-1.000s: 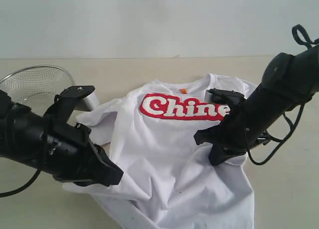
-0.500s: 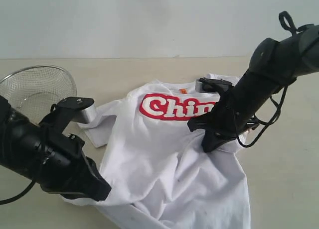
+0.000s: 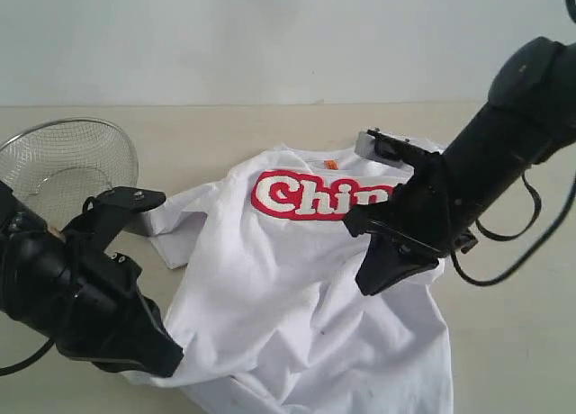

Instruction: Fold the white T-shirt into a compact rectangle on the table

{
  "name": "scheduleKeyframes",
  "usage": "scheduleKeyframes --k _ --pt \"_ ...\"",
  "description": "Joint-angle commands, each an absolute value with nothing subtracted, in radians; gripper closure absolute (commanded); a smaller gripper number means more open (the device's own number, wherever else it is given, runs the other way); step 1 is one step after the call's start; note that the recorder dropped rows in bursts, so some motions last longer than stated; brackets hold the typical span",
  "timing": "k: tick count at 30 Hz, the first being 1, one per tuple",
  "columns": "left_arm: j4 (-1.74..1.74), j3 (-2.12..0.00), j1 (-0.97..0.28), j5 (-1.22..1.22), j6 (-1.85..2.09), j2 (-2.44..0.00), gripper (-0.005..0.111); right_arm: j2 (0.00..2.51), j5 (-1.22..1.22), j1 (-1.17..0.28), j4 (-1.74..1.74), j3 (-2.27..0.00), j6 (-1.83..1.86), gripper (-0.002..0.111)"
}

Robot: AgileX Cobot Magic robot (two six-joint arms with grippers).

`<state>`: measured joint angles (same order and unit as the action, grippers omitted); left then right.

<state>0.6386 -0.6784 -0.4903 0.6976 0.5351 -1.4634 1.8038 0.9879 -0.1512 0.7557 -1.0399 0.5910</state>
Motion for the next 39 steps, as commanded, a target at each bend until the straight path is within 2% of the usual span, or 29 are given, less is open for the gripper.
scheduleKeyframes --k 1,5,7,10,11,13,14,16,17,18,19,22,23,26,33,39 --pt "0.624 -0.682 -0.498 0.717 0.542 -1.448 0.102 1.690 0.932 -0.217 0.957 -0.878 0.774 0.108" --pt "0.592 -0.682 -0.498 0.731 0.552 -1.448 0.102 1.686 0.817 -0.329 0.953 -0.807 0.778 0.108" --pt "0.575 -0.682 -0.498 0.753 0.557 -1.448 0.098 1.688 0.780 -0.373 0.953 -0.787 0.778 0.108" --pt "0.567 -0.682 -0.498 0.782 0.557 -1.448 0.082 1.688 0.777 -0.405 0.929 -0.777 0.769 0.108" --pt "0.567 -0.682 -0.498 0.786 0.557 -1.448 0.065 1.688 0.808 -0.413 0.904 -0.777 0.760 0.108" --pt "0.567 -0.682 -0.498 0.782 0.557 -1.448 0.054 1.688 0.841 -0.413 0.848 -0.777 0.714 0.108" --pt "0.565 -0.682 -0.498 0.778 0.557 -1.448 0.056 1.688 0.846 -0.413 0.820 -0.777 0.690 0.108" --pt "0.565 -0.682 -0.498 0.757 0.557 -1.448 0.067 1.681 0.841 -0.413 0.651 -0.776 0.493 0.105" --pt "0.565 -0.682 -0.498 0.751 0.557 -1.448 0.082 1.656 0.794 -0.413 0.541 -0.763 0.371 0.097" --pt "0.562 -0.682 -0.498 0.746 0.557 -1.448 0.089 1.641 0.779 -0.413 0.504 -0.757 0.335 0.093" --pt "0.552 -0.682 -0.498 0.732 0.559 -1.448 0.102 1.596 0.740 -0.411 0.434 -0.738 0.245 0.080" --pt "0.553 -0.682 -0.498 0.722 0.557 -1.448 0.102 1.515 0.758 -0.405 0.368 -0.698 0.118 0.042" --pt "0.553 -0.682 -0.498 0.716 0.557 -1.448 0.102 1.500 0.779 -0.405 0.364 -0.681 0.103 0.036" --pt "0.553 -0.682 -0.498 0.704 0.557 -1.448 0.102 1.481 0.767 -0.405 0.362 -0.609 0.062 0.046" --pt "0.553 -0.682 -0.498 0.701 0.555 -1.448 0.102 1.481 0.565 -0.405 0.428 -0.488 0.075 0.046" --pt "0.557 -0.682 -0.498 0.703 0.555 -1.448 0.102 1.481 0.519 -0.405 0.601 -0.485 0.212 0.046"
